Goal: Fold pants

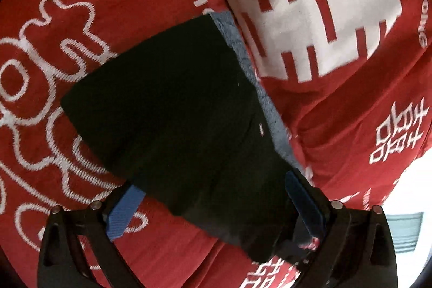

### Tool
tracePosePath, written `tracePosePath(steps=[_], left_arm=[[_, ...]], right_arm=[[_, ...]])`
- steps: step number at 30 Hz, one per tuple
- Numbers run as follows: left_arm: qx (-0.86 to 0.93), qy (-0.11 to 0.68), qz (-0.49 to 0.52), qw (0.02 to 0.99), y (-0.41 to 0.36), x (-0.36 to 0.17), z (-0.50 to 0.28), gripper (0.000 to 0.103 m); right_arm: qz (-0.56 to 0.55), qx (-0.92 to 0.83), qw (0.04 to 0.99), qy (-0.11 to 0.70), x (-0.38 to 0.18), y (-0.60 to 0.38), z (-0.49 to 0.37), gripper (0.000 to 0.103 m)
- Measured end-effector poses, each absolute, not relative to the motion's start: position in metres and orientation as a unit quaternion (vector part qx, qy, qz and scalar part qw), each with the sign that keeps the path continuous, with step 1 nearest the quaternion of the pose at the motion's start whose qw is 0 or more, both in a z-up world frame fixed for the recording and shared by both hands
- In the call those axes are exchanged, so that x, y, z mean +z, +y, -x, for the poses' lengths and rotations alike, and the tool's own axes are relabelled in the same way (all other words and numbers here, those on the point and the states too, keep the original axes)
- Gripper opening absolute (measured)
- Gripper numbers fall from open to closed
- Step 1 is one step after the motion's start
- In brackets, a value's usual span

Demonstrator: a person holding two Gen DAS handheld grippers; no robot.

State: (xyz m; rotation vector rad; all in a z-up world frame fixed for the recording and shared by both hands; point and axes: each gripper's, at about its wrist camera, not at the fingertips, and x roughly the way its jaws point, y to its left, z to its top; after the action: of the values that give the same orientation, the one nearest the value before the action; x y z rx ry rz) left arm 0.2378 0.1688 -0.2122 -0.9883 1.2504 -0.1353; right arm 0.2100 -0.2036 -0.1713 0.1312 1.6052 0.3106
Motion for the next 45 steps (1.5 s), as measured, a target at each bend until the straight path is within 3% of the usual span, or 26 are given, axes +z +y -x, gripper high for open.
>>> tracePosePath(steps=[10,15,17,19,21,29,31,39,45], left_arm=[[-0.056,0.535,0.418,0.732,0.152,-0.186,-0.25,0.101],[0.001,0.58,0.365,0.728,0.143,-0.205,-0.263,0.101],[0.034,0.599,0.313,0.737,0.133,-0.2,-0.267,0.081],[0.066,0.614,0.234,0.751,0.121,-0.195,-0.269,0.046],[0.068,0.612,0.193,0.764,0.113,-0.187,-0.268,0.041],[0.007,0.529,-0.131,0.838,0.023,-0.158,-0.243,0.039],[-0.001,0.52,-0.155,0.84,0.014,-0.158,-0.241,0.039],[-0.007,0.508,-0.199,0.838,0.008,-0.166,-0.238,0.039],[-0.01,0.489,-0.233,0.84,0.001,-0.165,-0.23,0.039]], right_arm=[[-0.048,0.142,0.679,0.719,-0.172,-0.202,-0.21,0.056],[-0.048,0.149,0.678,0.718,-0.173,-0.201,-0.21,0.06],[-0.04,0.151,0.674,0.722,-0.172,-0.197,-0.212,0.062],[-0.036,0.151,0.667,0.729,-0.168,-0.195,-0.216,0.062],[-0.053,0.161,0.666,0.727,-0.157,-0.195,-0.223,0.062],[-0.117,0.208,0.66,0.713,-0.121,-0.174,-0.3,0.068],[-0.124,0.233,0.64,0.722,-0.122,-0.154,-0.319,0.073],[-0.108,0.34,0.571,0.739,-0.12,-0.04,-0.367,0.075],[-0.022,0.369,0.515,0.773,-0.142,0.039,-0.372,0.076]])
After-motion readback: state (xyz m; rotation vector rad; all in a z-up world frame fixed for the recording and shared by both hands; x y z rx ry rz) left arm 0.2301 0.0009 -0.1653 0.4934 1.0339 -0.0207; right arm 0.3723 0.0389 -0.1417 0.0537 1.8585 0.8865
